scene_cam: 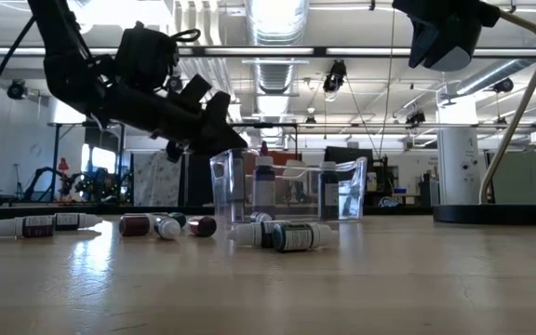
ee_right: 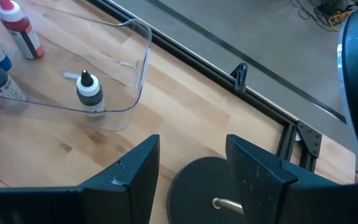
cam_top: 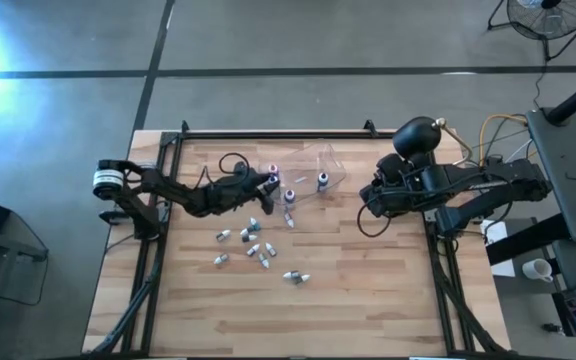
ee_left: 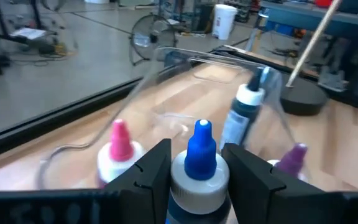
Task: Pick & Place food coloring
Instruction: Put the large blue food coloring bottle into the transparent bin
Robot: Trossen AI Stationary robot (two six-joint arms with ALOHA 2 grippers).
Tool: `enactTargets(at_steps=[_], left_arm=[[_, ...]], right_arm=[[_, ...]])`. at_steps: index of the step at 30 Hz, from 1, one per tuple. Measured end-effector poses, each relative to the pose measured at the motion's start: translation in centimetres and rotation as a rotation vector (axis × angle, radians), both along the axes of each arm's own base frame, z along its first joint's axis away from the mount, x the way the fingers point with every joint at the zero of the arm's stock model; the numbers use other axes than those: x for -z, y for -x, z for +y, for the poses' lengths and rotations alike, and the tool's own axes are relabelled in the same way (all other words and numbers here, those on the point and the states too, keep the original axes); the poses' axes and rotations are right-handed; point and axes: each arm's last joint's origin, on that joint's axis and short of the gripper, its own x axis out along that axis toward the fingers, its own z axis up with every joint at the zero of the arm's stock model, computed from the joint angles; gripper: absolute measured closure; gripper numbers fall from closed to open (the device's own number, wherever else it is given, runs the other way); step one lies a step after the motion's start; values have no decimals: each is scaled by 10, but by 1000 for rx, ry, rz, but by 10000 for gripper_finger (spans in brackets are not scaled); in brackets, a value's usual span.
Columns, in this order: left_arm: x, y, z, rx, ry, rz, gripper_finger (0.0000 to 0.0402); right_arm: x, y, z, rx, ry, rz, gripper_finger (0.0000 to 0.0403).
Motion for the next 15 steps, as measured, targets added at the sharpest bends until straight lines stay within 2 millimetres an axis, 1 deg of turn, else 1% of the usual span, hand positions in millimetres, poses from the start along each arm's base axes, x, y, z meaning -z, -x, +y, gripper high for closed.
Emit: enactTargets(at_steps=[3,15], left_arm=[[1,-1,-2,37,19,-1,287],[5,0,-6,57,18,54,285]], right_arm=[[0,0,0,5,-2,-7,227],[0,0,0,22,-8,-29,227]])
